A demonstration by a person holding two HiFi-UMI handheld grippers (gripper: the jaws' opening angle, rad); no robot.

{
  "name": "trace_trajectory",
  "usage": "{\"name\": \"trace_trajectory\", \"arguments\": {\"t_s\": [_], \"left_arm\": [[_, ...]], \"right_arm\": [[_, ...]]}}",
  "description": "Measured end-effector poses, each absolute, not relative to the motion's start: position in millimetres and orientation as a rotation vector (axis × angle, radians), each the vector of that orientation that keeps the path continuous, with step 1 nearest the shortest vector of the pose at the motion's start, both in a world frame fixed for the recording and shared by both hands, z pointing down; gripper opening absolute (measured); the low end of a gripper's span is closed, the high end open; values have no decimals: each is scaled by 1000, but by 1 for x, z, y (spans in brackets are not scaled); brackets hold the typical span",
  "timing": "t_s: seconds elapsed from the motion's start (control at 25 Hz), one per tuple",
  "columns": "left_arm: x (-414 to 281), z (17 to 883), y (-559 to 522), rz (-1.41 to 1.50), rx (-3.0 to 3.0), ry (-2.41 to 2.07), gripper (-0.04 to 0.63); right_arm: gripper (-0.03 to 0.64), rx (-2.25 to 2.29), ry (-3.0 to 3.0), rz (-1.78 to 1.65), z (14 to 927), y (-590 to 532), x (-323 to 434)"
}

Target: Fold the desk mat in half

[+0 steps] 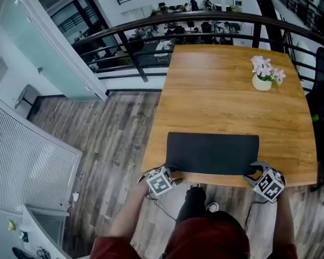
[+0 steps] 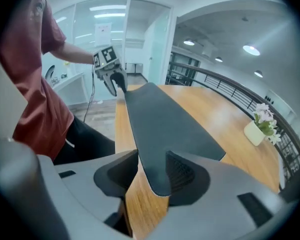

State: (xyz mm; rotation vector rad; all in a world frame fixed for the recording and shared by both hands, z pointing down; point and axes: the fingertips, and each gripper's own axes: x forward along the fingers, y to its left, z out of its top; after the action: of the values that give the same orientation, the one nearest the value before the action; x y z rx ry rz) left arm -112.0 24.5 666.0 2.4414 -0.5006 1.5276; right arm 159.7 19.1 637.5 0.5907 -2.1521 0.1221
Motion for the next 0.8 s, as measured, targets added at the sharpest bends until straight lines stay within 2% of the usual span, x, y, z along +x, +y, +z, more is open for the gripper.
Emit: {"name": "trace_trajectory", "arguments": {"t_s": [0.48, 0.8], "left_arm": [[-64, 609, 5, 948, 2651, -803, 209], [-34, 532, -24, 542, 2770, -1137, 210]], "right_arm": [[198, 1005, -2373, 136, 569, -5, 149], [199, 1287, -2471, 145, 504, -15, 158]]}}
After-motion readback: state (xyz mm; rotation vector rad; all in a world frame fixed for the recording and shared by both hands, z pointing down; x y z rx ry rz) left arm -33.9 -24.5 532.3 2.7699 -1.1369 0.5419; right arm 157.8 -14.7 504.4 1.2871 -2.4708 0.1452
